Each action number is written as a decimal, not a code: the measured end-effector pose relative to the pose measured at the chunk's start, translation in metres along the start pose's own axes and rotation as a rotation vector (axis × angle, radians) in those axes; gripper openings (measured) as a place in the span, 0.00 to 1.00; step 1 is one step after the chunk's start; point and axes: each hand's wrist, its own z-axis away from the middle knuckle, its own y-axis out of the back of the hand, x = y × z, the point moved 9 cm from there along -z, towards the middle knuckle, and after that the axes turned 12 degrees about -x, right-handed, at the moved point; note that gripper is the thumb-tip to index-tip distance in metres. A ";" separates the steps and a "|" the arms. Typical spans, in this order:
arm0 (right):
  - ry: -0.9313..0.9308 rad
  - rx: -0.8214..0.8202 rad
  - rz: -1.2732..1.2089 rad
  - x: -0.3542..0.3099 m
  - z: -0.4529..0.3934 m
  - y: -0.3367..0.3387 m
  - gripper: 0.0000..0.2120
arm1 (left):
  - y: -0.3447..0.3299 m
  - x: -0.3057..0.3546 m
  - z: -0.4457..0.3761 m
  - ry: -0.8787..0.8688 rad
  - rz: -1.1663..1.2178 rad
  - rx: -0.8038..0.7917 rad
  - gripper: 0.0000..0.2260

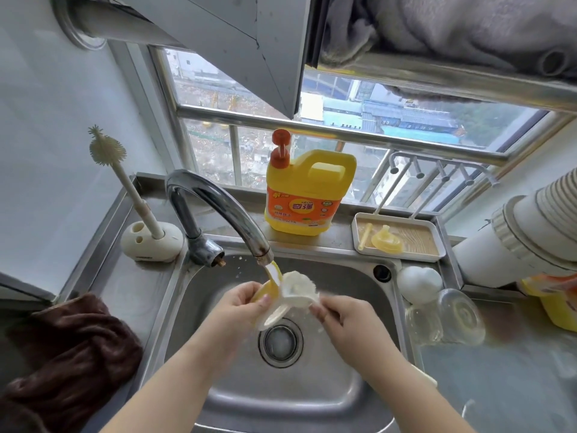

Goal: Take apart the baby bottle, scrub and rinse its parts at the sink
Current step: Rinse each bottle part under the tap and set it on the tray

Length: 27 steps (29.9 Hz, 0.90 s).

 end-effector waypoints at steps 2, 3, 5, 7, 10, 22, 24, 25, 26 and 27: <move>-0.055 0.038 -0.066 0.011 0.002 0.002 0.17 | -0.005 0.000 0.003 0.013 -0.027 -0.002 0.10; -0.033 0.032 -0.080 0.008 0.002 0.002 0.16 | -0.005 -0.001 0.003 0.014 -0.018 0.013 0.09; 0.027 -0.007 -0.055 -0.002 0.002 -0.003 0.13 | -0.004 -0.002 0.003 0.016 0.013 0.047 0.04; -0.011 0.018 -0.078 0.005 0.003 0.000 0.14 | -0.003 -0.004 0.003 0.017 0.033 0.058 0.02; -0.007 0.050 -0.091 0.009 0.005 0.005 0.16 | -0.005 -0.005 0.003 0.017 0.080 0.040 0.04; -0.151 -0.195 -0.504 0.006 -0.020 -0.025 0.10 | 0.001 -0.009 0.010 0.055 0.318 -0.055 0.09; -0.145 -0.174 -0.543 0.004 -0.023 -0.026 0.08 | 0.005 -0.013 0.013 0.072 0.315 -0.062 0.11; -0.138 -0.168 -0.560 0.003 -0.024 -0.026 0.07 | 0.005 -0.013 0.014 0.083 0.303 -0.079 0.12; -0.129 -0.165 -0.570 0.001 -0.026 -0.025 0.07 | 0.004 -0.012 0.015 0.089 0.293 -0.100 0.13; -0.120 -0.166 -0.569 -0.002 -0.027 -0.025 0.07 | 0.002 -0.012 0.015 0.090 0.294 -0.116 0.11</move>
